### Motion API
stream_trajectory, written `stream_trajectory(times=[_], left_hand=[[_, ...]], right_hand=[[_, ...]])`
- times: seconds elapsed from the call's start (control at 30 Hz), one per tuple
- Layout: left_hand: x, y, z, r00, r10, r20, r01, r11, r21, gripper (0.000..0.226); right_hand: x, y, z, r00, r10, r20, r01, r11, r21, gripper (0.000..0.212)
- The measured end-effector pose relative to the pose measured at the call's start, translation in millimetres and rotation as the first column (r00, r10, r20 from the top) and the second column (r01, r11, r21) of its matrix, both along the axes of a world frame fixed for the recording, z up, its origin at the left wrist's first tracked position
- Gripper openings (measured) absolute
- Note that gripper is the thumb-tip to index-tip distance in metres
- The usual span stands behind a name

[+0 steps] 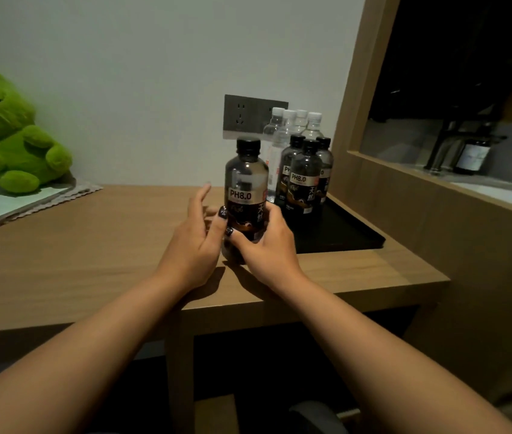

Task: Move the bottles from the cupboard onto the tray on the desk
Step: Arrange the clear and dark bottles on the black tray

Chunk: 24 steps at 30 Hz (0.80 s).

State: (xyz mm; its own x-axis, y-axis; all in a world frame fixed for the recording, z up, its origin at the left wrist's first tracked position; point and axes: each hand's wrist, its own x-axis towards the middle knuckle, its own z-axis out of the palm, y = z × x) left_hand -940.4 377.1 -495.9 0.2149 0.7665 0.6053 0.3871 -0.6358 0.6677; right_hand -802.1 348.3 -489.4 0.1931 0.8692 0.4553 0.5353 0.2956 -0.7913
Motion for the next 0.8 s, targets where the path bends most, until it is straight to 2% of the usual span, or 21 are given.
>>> stream_trajectory(times=[0.07, 0.17, 0.33, 0.47, 0.57, 0.7, 0.8], left_hand=[[15.7, -0.8, 2.2, 0.995, -0.039, 0.087, 0.042, 0.999, -0.029, 0.062], [32.9, 4.8, 2.0, 0.988, -0.039, 0.147, 0.046, 0.998, -0.040, 0.067], [51.8, 22.2, -1.7, 0.999, -0.004, 0.052, 0.009, 0.994, -0.107, 0.065], [70.1, 32.9, -2.7, 0.995, -0.066, -0.075, 0.061, 0.996, -0.070, 0.060], [83.8, 38.2, 0.6, 0.986, -0.115, -0.121, 0.110, 0.993, -0.049, 0.059], [99.7, 52.4, 4.6, 0.992, -0.120, -0.041, 0.116, 0.990, -0.085, 0.058], [108.1, 64.5, 5.2, 0.993, -0.109, 0.039, 0.114, 0.983, -0.142, 0.063]], right_hand=[[10.6, -6.7, -0.7, 0.998, -0.017, -0.063, 0.016, 1.000, -0.017, 0.058], [25.5, -20.6, -4.0, 0.984, -0.057, -0.168, 0.054, 0.998, -0.023, 0.046], [63.1, -36.1, -2.0, 0.963, -0.138, -0.231, 0.135, 0.990, -0.026, 0.047], [108.6, -33.3, 6.0, 0.962, -0.241, -0.130, 0.240, 0.971, -0.019, 0.044], [141.6, -21.6, 13.0, 0.946, -0.319, -0.054, 0.318, 0.948, -0.024, 0.055], [177.0, 3.4, 21.2, 0.950, -0.310, 0.020, 0.310, 0.943, -0.118, 0.065], [193.5, 26.2, 23.7, 0.954, -0.261, 0.149, 0.287, 0.938, -0.194, 0.069]])
